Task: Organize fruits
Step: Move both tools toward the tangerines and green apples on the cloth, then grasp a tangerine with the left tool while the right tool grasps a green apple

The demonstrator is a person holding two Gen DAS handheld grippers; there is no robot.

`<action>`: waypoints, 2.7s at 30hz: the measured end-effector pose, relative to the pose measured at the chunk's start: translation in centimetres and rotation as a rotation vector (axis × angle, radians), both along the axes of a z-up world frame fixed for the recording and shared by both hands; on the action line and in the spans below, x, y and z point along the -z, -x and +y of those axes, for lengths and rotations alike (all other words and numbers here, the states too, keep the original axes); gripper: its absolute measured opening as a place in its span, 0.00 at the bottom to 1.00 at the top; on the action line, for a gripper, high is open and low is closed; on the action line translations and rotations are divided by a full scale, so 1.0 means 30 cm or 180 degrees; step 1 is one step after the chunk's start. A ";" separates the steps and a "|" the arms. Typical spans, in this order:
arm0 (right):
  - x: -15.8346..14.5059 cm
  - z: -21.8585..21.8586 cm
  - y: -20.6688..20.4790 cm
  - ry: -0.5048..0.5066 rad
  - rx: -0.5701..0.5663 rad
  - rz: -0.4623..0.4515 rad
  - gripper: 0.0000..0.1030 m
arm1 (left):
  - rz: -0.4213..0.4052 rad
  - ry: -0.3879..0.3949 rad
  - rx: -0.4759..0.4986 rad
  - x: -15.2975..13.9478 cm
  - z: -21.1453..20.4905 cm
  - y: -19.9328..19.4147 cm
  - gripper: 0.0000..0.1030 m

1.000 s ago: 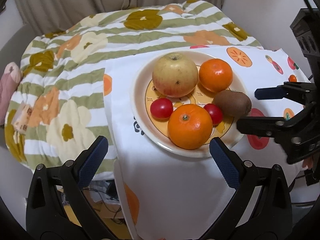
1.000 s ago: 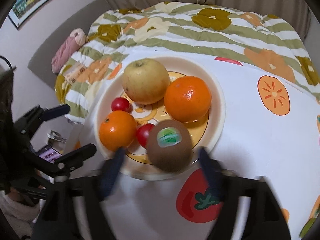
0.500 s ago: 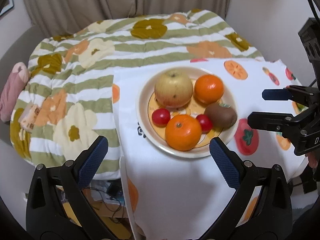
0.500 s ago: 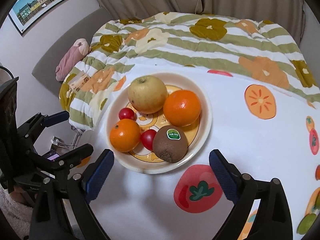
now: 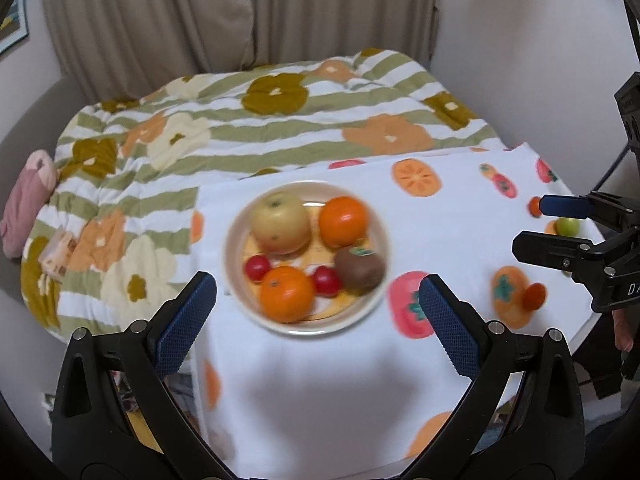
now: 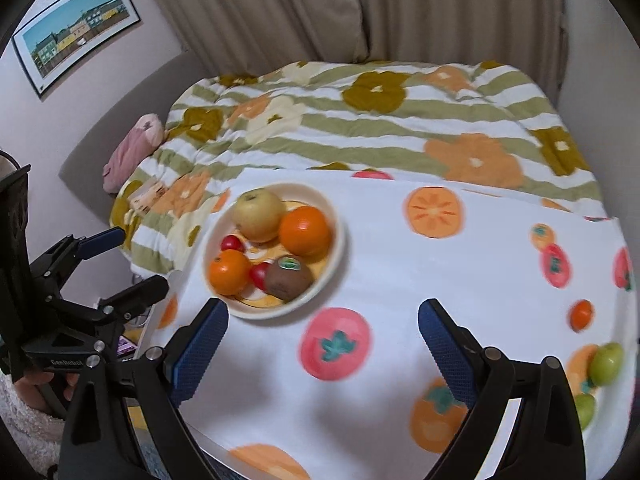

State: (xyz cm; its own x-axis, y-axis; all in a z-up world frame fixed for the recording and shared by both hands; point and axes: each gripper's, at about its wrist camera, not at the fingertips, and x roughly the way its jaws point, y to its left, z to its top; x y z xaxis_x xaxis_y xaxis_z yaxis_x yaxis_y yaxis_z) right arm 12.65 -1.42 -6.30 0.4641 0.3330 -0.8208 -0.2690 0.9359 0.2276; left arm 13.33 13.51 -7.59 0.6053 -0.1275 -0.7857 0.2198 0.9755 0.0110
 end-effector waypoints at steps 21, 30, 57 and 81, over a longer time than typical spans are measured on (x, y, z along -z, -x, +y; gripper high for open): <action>0.018 -0.612 0.241 0.0185 0.0769 -0.0147 0.93 | 0.0288 0.0154 0.0578 0.142 -0.628 0.155 1.00; 0.153 -0.720 0.277 0.0161 0.0765 0.0031 0.93 | 0.0359 0.0133 0.0627 0.289 -0.804 0.196 1.00; 0.391 -0.798 0.234 0.0441 0.0736 0.0221 0.84 | 0.0574 -0.0174 0.0711 0.508 -0.980 0.178 0.48; 0.394 -0.828 0.224 0.0460 0.0897 0.0247 0.48 | 0.0516 -0.0134 0.0772 0.459 -0.969 0.189 0.42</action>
State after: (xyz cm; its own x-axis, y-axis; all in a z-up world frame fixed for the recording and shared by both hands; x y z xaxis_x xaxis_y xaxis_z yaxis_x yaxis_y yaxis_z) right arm 5.94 -26.26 -18.11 0.4556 0.0776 -0.8868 0.0184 0.9952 0.0965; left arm 7.67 -15.56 -21.37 0.4272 -0.2185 -0.8773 0.4488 0.8936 -0.0040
